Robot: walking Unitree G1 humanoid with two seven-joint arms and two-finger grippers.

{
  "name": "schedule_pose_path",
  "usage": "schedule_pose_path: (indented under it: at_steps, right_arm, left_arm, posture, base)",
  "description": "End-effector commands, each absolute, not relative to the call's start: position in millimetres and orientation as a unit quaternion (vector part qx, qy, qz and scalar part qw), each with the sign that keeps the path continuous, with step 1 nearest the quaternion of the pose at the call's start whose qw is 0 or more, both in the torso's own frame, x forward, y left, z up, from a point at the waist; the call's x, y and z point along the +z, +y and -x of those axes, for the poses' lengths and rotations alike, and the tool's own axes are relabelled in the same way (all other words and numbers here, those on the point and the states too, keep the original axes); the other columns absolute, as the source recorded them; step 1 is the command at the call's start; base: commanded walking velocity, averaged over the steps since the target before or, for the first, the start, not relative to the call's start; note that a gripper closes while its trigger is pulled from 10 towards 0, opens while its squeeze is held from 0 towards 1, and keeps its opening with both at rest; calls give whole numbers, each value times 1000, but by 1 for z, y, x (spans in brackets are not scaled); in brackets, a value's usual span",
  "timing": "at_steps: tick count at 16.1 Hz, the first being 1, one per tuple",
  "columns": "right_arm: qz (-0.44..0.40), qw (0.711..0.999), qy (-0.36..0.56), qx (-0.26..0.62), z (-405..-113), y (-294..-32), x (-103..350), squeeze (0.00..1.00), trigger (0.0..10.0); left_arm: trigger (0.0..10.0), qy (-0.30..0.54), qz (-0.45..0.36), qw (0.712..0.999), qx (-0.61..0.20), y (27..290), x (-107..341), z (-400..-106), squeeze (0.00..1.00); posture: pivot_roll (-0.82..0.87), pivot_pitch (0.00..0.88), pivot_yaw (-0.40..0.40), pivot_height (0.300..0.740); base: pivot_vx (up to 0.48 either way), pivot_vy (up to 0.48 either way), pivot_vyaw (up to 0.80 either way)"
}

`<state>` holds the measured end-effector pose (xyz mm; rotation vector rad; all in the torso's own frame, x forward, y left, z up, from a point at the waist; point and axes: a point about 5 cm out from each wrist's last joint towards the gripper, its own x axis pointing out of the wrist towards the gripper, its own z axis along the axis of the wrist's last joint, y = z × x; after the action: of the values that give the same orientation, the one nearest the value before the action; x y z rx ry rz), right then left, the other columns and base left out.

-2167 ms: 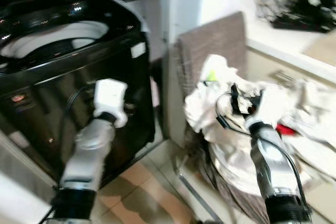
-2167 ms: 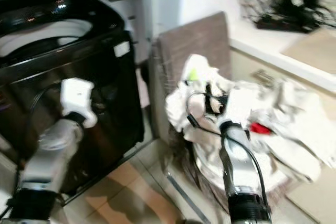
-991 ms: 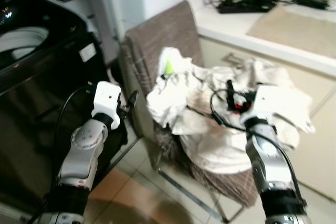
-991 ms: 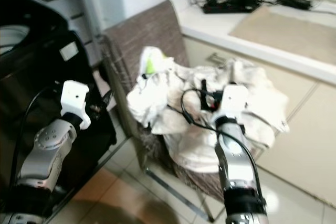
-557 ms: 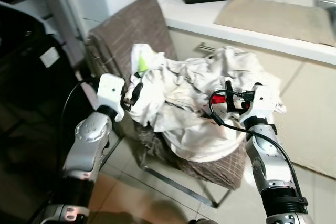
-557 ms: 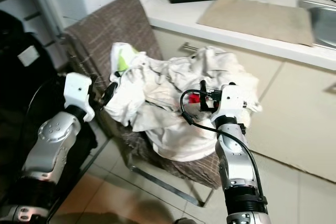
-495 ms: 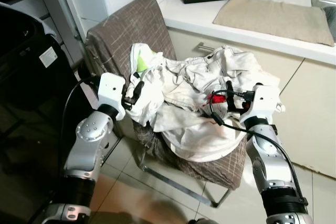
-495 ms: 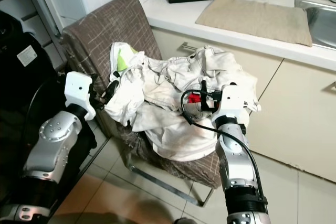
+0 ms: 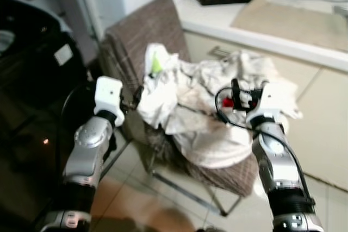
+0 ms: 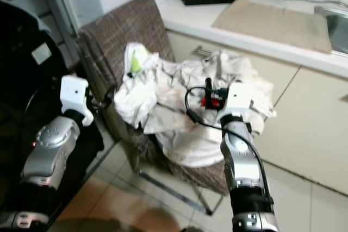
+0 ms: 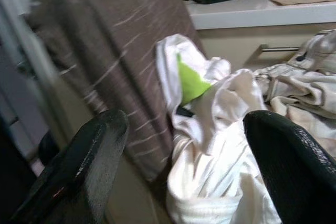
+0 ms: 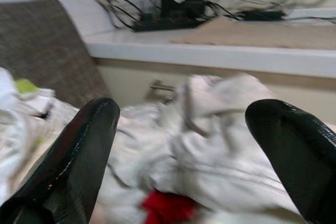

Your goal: Clothes washing

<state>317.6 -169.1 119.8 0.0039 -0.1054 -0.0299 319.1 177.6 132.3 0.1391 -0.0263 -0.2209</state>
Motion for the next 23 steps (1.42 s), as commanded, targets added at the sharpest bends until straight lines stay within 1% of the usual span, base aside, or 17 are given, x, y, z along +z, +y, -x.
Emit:
schedule_pose_path:
  at_steps: [1, 5, 6, 10, 12, 13, 15, 17, 19, 20, 21, 23]
  right_arm:
    - [8, 999, -48, -20, -317, -172, 117, 0, 10000]
    - [29, 998, -38, -33, -318, -173, 112, 0, 10000]
    - [28, 998, -40, -32, -320, -172, 113, 0, 10000]
    - [25, 998, -45, -24, -325, -168, 116, 0, 10000]
    - [25, 999, -43, -21, -330, -168, 118, 0, 10000]
    - [26, 998, -48, -17, -333, -168, 122, 0, 10000]
    - [26, 997, -70, -25, -334, -175, 134, 0, 10000]
    - [29, 994, -100, -25, -322, -177, 141, 0, 10000]
    - [52, 993, -110, -13, -288, -181, 134, 0, 10000]
    - [54, 993, -99, -23, -280, -184, 128, 0, 10000]
    - [46, 995, -81, -41, -275, -189, 119, 0, 10000]
    - [38, 993, -70, -82, -261, -198, 111, 0, 10000]
  left_arm:
    - [10000, -25, -77, 991, -111, 176, 139, -321, 0]
    - [10000, -37, -71, 990, -120, 169, 144, -321, 0]
    - [10000, -50, -59, 989, -127, 168, 149, -322, 0]
    - [10000, -64, -75, 986, -137, 166, 157, -321, 0]
    - [10000, -60, -70, 987, -131, 171, 156, -321, 0]
    - [10000, -62, -72, 989, -116, 174, 157, -322, 0]
    - [10000, -68, -75, 988, -115, 175, 160, -320, 0]
    - [10000, -74, -77, 987, -122, 179, 165, -320, 0]
    - [10000, -81, -94, 981, -151, 183, 179, -330, 0]
    - [10000, -86, -98, 979, -158, 184, 187, -337, 0]
    - [10000, -90, -87, 977, -170, 182, 198, -345, 0]
    - [10000, -87, -109, 964, -227, 168, 214, -362, 0]
  posture:
    - [-142, 30, 23, 740]
    - [-127, 21, 12, 740]
    - [-123, 19, 12, 740]
    - [-103, 17, 4, 740]
    - [-101, 16, 0, 740]
    - [-101, 17, -3, 740]
    - [-98, 21, -9, 740]
    - [-106, 24, -2, 740]
    - [-138, 31, 30, 740]
    - [-157, 32, 46, 740]
    - [-167, 34, 58, 740]
    - [-221, 36, 125, 740]
  base:
    - [0, 0, -756]
    - [0, 0, 0]
    - [439, 0, 0]
    - [480, 0, 0]
    - [480, 0, 0]
    - [428, 0, 0]
    - [0, 0, 0]
    - [0, 0, 0]
    - [0, 0, 0]
    - [0, 0, 0]
    - [0, 0, 0]
    - [0, 0, 0]
